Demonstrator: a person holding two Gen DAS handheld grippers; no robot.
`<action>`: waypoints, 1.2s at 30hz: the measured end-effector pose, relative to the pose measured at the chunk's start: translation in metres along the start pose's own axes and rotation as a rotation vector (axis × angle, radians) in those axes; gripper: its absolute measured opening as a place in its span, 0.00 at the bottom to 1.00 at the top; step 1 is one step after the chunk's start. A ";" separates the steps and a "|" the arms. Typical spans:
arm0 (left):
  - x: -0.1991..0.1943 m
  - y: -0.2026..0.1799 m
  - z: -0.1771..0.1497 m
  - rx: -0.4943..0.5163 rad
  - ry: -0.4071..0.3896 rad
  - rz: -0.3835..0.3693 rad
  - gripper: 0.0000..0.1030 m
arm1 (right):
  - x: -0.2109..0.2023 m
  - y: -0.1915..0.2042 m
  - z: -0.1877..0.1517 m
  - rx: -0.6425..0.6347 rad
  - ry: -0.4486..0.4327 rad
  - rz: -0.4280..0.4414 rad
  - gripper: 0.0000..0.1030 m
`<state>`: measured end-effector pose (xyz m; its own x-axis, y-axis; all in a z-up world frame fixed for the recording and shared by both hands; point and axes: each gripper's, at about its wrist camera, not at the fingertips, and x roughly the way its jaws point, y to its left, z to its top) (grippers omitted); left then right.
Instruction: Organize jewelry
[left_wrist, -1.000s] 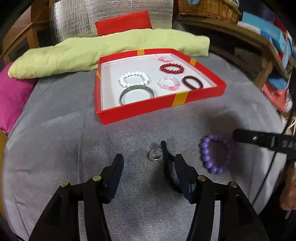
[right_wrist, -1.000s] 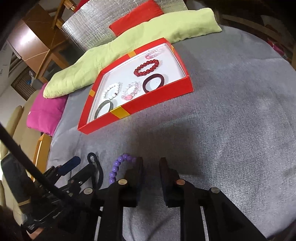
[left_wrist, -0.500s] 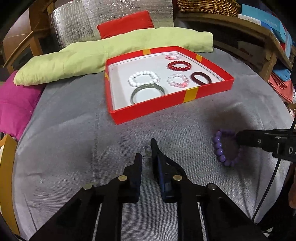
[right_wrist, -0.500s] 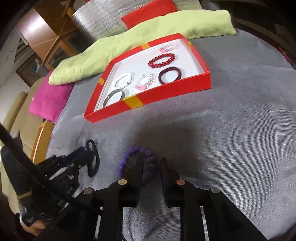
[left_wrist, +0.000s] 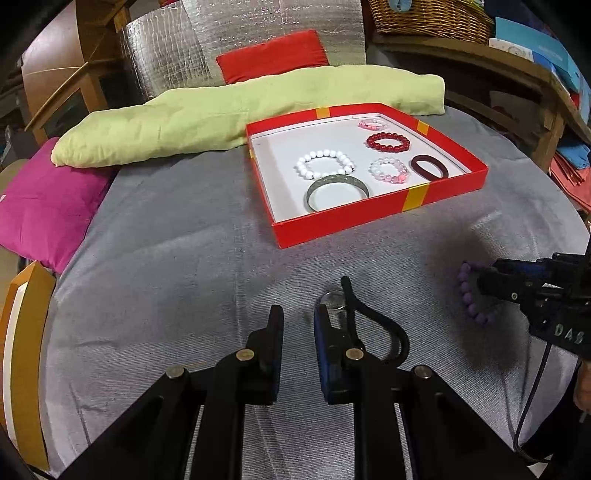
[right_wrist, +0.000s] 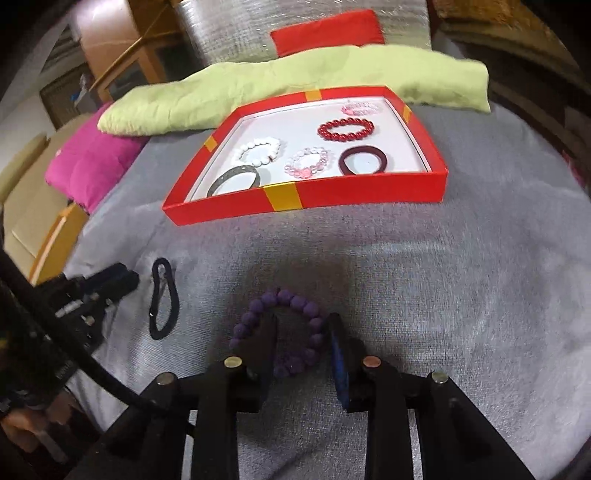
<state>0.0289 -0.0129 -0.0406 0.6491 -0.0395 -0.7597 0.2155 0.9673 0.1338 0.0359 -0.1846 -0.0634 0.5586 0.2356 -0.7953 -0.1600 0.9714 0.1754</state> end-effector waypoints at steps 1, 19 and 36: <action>0.000 0.000 0.000 -0.001 0.002 -0.001 0.17 | 0.001 0.004 -0.001 -0.032 -0.006 -0.026 0.20; 0.002 -0.007 0.001 -0.104 0.020 -0.237 0.63 | -0.012 -0.042 0.010 0.147 -0.075 -0.054 0.10; 0.025 -0.003 -0.001 -0.163 0.036 -0.309 0.11 | -0.011 -0.068 0.007 0.269 -0.007 0.018 0.14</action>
<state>0.0444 -0.0163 -0.0607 0.5447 -0.3301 -0.7709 0.2763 0.9386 -0.2067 0.0464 -0.2529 -0.0625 0.5634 0.2526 -0.7866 0.0510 0.9397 0.3383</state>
